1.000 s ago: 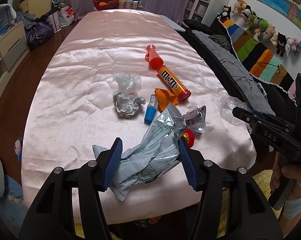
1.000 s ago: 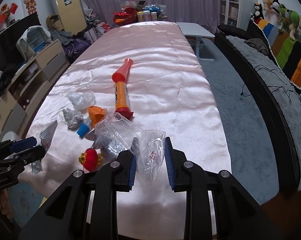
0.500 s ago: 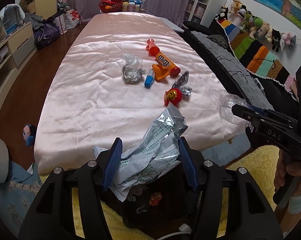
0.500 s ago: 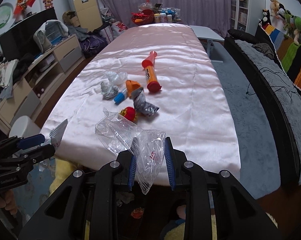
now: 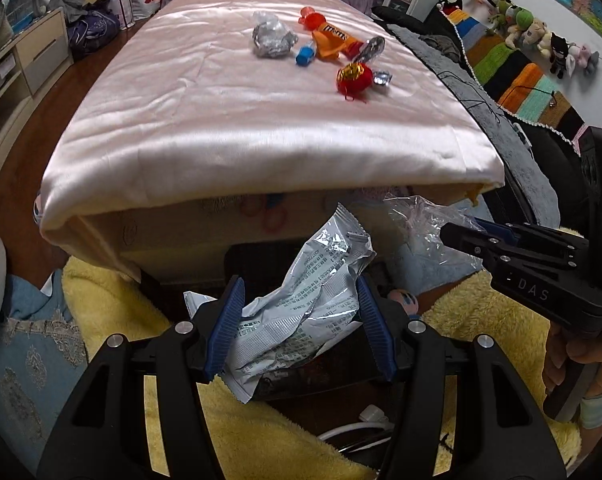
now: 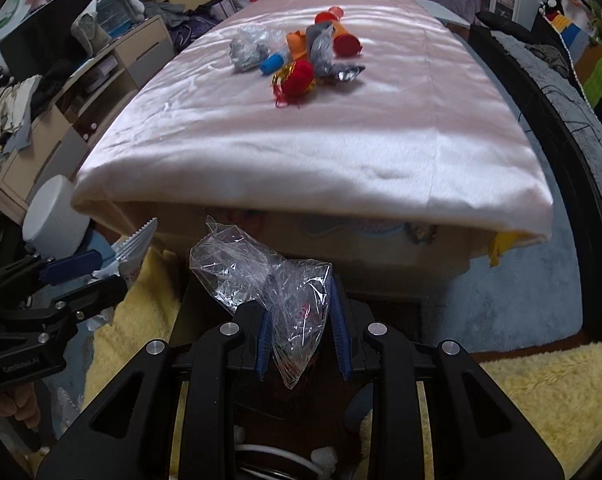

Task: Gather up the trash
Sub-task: 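Carry the packet and plastic bag down to the black bin with both tools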

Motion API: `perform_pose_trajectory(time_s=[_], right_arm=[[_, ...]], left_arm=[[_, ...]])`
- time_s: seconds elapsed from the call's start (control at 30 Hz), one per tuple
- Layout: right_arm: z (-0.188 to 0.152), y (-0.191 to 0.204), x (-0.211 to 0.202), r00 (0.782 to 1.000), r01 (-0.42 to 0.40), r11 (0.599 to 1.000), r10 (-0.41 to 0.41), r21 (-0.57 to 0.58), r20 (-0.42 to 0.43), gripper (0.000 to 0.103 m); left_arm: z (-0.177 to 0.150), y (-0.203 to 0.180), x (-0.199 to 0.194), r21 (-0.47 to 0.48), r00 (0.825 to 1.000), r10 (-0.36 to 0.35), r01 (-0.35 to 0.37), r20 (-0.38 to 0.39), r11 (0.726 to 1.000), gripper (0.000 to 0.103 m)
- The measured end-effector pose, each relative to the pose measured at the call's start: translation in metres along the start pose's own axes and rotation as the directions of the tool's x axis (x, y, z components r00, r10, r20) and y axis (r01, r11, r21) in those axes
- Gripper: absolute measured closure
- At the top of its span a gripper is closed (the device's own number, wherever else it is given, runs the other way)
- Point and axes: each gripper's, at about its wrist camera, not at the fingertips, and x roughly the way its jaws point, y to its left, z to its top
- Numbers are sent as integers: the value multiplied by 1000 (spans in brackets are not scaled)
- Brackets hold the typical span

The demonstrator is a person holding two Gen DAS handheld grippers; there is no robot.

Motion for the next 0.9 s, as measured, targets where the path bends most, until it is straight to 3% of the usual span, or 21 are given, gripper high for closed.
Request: perform_pose_trajectory(time_s=[0.37,0.7,0.8,0.9], right_arm=[[-23,5,50,989,-14,999,19,34,-145,75],[-21,9,59,985,-48,998,55,42,-163,72],[-19,10,62,984,-57,998,63,41,-167,70],[-16,9,63,984,-55,997,62,45,-165,59]], left_arm=[[-32,9,51,-15,994,-14,13,-111,1000,48],[-29,6,61,0,990,-17,18,-138,1000,47],[-28,5,63,6,990,-19,20,-141,1000,46],[-27,6,67,4,989,-13,13,-149,1000,45]])
